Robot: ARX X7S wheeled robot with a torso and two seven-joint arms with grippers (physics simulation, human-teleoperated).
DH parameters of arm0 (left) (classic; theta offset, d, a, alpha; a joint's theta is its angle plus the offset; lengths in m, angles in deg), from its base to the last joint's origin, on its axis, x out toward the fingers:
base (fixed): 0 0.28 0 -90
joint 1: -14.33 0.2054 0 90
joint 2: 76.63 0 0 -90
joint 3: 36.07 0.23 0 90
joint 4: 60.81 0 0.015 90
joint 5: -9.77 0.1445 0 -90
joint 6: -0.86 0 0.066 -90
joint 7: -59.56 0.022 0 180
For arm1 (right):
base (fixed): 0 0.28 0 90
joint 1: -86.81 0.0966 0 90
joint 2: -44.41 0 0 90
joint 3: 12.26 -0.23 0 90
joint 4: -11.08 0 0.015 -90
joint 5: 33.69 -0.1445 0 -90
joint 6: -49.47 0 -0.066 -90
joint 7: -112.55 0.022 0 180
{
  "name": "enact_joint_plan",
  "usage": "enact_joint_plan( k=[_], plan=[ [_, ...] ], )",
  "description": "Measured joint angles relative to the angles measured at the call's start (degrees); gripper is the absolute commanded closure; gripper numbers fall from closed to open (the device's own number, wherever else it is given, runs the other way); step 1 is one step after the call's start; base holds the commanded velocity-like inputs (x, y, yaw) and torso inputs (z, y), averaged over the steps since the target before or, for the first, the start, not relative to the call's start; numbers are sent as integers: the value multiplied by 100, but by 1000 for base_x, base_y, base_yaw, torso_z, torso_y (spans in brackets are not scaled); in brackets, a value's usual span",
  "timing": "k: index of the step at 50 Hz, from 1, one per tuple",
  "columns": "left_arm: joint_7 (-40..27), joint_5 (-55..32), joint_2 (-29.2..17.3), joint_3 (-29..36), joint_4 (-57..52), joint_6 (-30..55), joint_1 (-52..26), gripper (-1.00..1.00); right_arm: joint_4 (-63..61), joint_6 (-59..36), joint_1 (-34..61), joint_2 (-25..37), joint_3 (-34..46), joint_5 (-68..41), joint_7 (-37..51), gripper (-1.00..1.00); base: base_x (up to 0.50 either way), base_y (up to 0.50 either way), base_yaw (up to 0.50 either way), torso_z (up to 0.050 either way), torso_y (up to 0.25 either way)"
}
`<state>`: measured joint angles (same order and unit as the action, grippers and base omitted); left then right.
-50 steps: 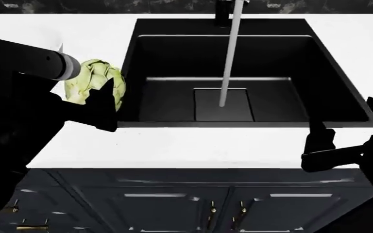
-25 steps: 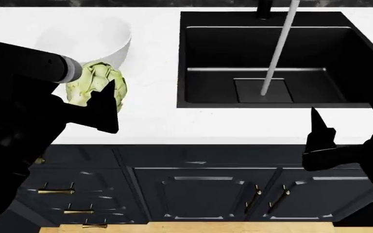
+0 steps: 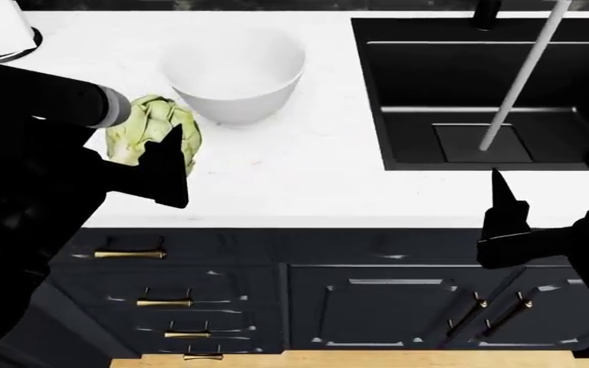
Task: Pick the tomatos and chili peppers from the sink and place them in one bowl. Place the artichoke in the other bowl. Then turn off the sink faucet.
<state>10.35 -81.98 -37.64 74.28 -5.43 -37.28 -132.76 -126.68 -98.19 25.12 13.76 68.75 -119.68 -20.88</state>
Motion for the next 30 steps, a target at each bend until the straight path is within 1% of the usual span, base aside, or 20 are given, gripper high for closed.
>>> enact_joint_plan(
  k=[6,17,21,30],
  plan=[
    [22,53,21,21,49,-9,11,100,-8,27,-56,-12,-23,29,-28,-100,-1,448,0,0,0],
    [44,141,62,72,146,12,-29,100,-28,104,-152,-37,-98,59,-111,-100,0,7,0,1,1],
    [54,131,89,100,164,13,-62,100,-33,120,-173,-39,-114,103,-130,-100,261,239,0,0,0],
    [81,179,123,121,251,22,-138,100,-59,162,-223,-51,-152,174,-166,-100,420,278,0,0,2]
  ],
)
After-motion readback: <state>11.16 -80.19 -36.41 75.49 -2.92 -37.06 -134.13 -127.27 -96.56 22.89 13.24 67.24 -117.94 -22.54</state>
